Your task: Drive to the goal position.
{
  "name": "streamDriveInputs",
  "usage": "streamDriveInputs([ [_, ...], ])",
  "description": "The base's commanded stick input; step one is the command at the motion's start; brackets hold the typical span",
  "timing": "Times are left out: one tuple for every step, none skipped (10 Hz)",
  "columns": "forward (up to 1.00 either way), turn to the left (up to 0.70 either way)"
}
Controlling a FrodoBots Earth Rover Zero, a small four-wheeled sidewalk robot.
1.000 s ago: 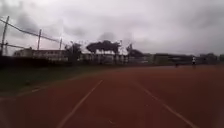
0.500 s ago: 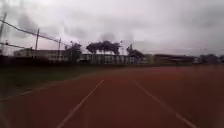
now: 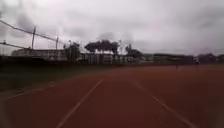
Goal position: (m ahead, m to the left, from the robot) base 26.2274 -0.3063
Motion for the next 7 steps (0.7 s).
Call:
streamDriveInputs([
  [0.50, 0.00],
  [0.50, 0.00],
  [0.50, 0.00],
  [0.50, 0.00],
  [0.50, 0.00],
  [0.50, 0.00],
  [0.50, 0.00],
])
